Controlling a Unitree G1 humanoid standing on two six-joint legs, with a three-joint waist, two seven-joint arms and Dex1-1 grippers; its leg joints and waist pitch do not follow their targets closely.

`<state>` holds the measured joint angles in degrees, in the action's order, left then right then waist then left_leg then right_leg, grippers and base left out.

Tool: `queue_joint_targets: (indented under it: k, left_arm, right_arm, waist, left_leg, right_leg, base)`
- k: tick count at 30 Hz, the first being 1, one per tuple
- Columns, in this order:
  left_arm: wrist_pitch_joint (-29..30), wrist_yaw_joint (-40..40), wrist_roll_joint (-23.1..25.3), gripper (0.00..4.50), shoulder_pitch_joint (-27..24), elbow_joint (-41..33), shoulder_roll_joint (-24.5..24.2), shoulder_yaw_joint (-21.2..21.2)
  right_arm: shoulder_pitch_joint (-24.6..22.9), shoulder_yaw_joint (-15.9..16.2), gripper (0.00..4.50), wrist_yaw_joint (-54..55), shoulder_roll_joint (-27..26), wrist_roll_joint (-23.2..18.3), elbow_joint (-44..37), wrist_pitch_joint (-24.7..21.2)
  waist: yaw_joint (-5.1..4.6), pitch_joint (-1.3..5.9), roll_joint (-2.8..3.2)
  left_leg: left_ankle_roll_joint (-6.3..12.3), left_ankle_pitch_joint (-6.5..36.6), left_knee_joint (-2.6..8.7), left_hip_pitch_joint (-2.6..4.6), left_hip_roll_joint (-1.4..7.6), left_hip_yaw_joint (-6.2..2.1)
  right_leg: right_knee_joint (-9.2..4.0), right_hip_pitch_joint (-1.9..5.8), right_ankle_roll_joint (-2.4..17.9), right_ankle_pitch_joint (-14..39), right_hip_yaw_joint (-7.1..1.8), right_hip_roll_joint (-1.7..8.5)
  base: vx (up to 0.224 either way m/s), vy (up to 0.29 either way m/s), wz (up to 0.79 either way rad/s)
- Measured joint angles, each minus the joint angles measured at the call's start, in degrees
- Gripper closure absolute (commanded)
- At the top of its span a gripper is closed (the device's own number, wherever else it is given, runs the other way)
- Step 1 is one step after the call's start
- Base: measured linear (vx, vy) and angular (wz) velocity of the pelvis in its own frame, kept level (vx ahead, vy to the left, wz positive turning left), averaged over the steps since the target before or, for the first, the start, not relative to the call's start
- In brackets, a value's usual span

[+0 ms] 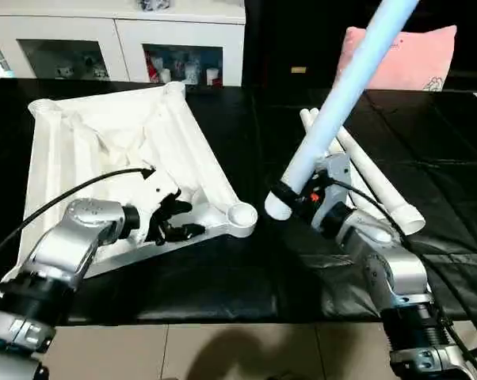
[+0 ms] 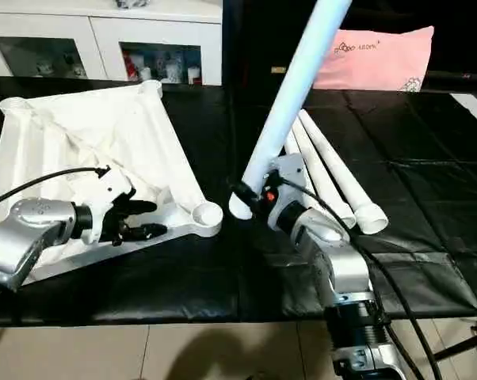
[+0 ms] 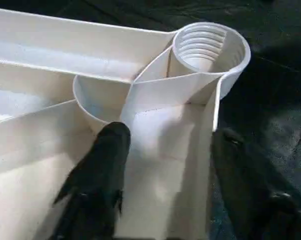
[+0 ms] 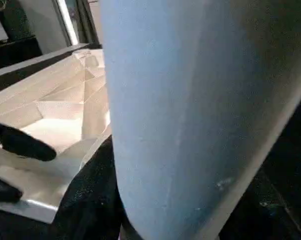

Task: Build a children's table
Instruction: Insert table leg to table base

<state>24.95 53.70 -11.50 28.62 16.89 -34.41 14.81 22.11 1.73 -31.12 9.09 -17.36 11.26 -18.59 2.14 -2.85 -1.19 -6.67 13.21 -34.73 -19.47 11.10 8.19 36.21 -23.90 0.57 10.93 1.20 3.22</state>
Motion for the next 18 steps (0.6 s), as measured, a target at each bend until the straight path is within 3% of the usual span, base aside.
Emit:
queue_joint_targets:
  k: [4, 16, 18]
  left_arm:
    - [0.26, 1.40, 0.35, 2.12, 1.19, 1.73, 0.21, 0.26]
    - [3.47, 6.40, 0.68, 3.46, 1.72, 2.25, 1.23, 3.06]
    - [3.19, 6.74, 1.56, 3.50, 1.74, 3.03, 1.24, 3.25]
  right_arm:
    - [0.00, 0.00, 2.58, 0.02, 0.06, 0.01, -0.03, -0.05]
    - [-0.01, 0.00, 2.58, 0.02, 0.66, 0.04, -0.06, -0.91]
    - [-0.01, -0.01, 2.58, 0.02, 0.75, 0.11, -0.06, -0.96]
  waist:
    - [0.02, -0.02, 0.07]
    - [-0.04, -0.08, 0.25]
    - [-0.18, -0.09, 0.25]
  left_leg:
    - [-0.01, 0.00, 0.00, 0.00, 0.00, 0.00]
    - [-0.08, -0.04, 0.08, 0.00, 0.00, 0.00]
    - [-0.08, -0.04, 0.09, 0.01, 0.00, 0.00]
  right_leg:
    - [0.00, 0.01, 0.00, 0.00, 0.00, 0.00]
    - [-0.03, -0.01, 0.00, 0.00, 0.01, 0.00]
    - [-0.03, -0.01, 0.01, 0.00, 0.00, 0.00]
  base:
    - [0.000, 0.000, 0.00]
    - [0.000, 0.000, 0.00]
    - [0.000, 0.000, 0.00]
